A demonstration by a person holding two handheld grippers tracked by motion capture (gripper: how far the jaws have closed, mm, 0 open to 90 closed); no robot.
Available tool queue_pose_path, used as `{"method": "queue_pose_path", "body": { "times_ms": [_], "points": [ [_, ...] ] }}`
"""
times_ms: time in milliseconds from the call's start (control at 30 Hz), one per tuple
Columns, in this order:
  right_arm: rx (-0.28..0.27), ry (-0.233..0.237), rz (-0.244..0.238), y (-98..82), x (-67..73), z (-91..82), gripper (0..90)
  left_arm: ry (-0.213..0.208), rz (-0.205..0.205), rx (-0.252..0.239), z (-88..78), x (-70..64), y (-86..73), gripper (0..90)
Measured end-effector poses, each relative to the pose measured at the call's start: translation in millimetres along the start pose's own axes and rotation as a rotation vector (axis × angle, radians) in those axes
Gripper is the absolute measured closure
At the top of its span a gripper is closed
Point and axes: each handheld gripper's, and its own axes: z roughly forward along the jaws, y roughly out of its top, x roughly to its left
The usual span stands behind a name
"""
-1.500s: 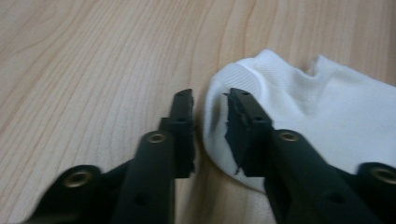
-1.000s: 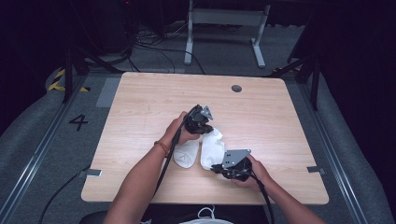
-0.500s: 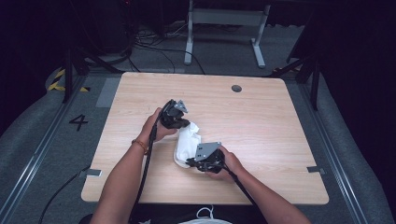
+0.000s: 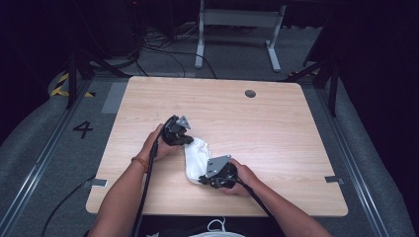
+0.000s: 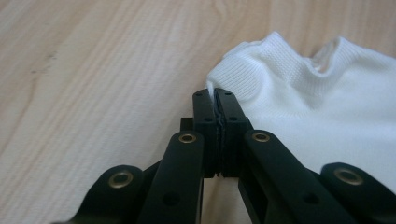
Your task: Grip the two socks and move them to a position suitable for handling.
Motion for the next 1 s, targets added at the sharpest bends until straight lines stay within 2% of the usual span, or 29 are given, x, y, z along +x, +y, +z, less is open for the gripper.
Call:
{"method": "queue_pose_path", "body": {
  "times_ms": [100,167,300,367,467,567,600,633,800,833,867,1000],
  "points": [
    [0.009,0.025,-0.005,-10.5,7.2,-12.2,87.8,-0.029,0.030,0.003,-1.6,-15.0,-0.6,88.6],
    [0.016,0.036,-0.005,-18.5,12.8,-21.6,87.8,-0.027,0.050,-0.011,-2.0,-21.1,-0.4,88.7],
    [0.026,0.020,-0.034,-22.8,22.0,-28.8,87.8,-0.032,0.070,-0.097,-12.6,-34.0,7.5,88.7],
    [0.023,0.015,-0.048,-23.1,24.5,-32.2,87.7,-0.031,0.076,-0.117,-13.8,-37.0,11.2,88.7],
    [0.020,0.001,-0.055,-21.7,25.8,-37.7,87.8,-0.034,0.087,-0.134,-14.2,-37.5,15.6,88.7],
    [0.018,-0.007,-0.045,-21.4,27.1,-40.4,87.7,-0.033,0.087,-0.120,-9.3,-35.7,14.5,88.7],
    [0.020,-0.014,-0.044,-21.4,27.6,-39.7,87.7,-0.036,0.070,-0.122,-6.5,-34.6,13.0,88.7],
    [0.020,-0.014,-0.044,-21.4,27.6,-39.7,87.7,-0.036,0.070,-0.122,-6.5,-34.6,13.0,88.7],
    [0.039,-0.013,-0.056,-15.9,31.3,-30.4,87.7,-0.048,0.054,-0.114,4.6,-29.8,9.6,88.6],
    [0.048,-0.012,-0.059,-15.1,31.8,-27.8,87.6,-0.043,0.060,-0.098,11.5,-29.2,9.2,88.5],
    [0.052,-0.012,-0.060,-14.7,31.8,-26.6,87.6,-0.048,0.052,-0.103,14.0,-28.3,8.3,88.5],
    [0.061,-0.007,-0.056,-13.9,32.0,-25.1,87.5,-0.062,0.042,-0.112,15.1,-24.8,6.2,88.5]
  ]
}}
